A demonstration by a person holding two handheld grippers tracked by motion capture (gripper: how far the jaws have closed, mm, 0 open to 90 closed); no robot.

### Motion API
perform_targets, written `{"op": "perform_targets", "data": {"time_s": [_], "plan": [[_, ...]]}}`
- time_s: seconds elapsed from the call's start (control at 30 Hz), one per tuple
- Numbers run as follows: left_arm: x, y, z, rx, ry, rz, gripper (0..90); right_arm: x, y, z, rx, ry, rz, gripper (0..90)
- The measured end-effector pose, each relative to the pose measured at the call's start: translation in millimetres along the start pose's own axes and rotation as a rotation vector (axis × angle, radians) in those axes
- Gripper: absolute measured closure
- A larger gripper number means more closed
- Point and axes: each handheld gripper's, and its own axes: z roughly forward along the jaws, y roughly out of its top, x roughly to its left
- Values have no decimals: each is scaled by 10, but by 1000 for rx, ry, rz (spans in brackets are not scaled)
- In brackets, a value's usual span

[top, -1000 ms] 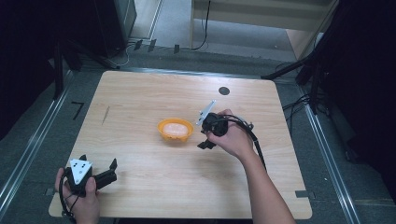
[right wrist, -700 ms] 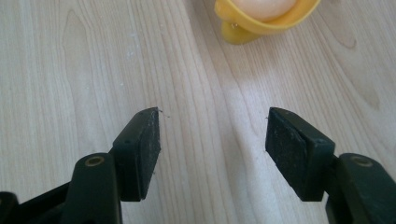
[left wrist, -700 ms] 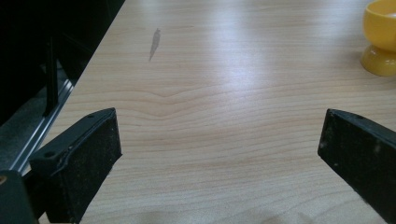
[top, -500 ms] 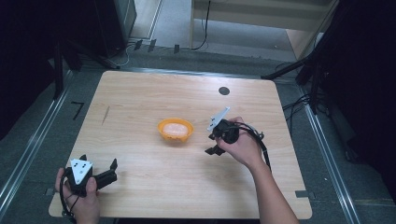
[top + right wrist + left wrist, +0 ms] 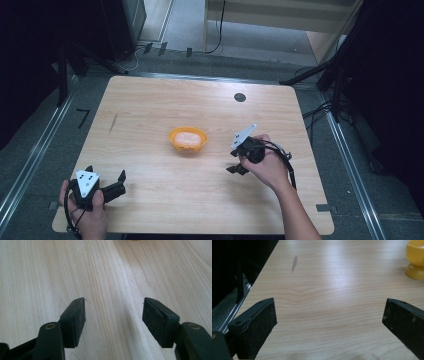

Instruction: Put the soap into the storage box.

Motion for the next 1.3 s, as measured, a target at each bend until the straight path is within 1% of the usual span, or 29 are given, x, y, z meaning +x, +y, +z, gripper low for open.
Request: {"op": "perform_targets", "data": {"time_s": [0.07,0.13,0.3,0.37,0.43,0.6,0.7,0.8,0.9,0.93,1.0,1.07,1.1,1.3], "plan": [[-1,0,0,0,-1,0,0,19,-40,-6,-6,-1,-2,358],[-2,0,0,1,0,1,0,42,-77,-16,-14,-6,9,350],[-6,0,0,0,3,4,0,94,-198,-46,-52,-12,31,325],[-8,-1,0,-1,2,4,0,120,-244,-59,-69,-11,44,311],[-9,-1,-2,0,1,8,0,145,-287,-62,-74,-7,49,291],[-12,-1,-2,0,2,16,0,205,-401,-83,-85,-25,67,254],[-15,0,0,0,3,17,0,231,-491,-107,-112,-30,82,229],[-13,-1,-1,0,3,17,0,267,-568,-132,-118,-53,100,190],[-15,-1,-2,-3,3,16,0,296,-648,-150,-136,-60,117,172],[-16,-1,-3,-2,2,16,0,307,-674,-157,-135,-59,126,172],[-18,-1,-1,-1,4,16,0,321,-729,-159,-152,-56,136,171],[-18,-1,-2,-1,5,16,0,327,-756,-157,-155,-54,139,169],[-17,-1,-4,-2,3,16,0,347,-806,-151,-150,-57,147,158],[-21,-3,-7,-6,6,17,0,396,-956,-169,-159,-73,165,139]]}}
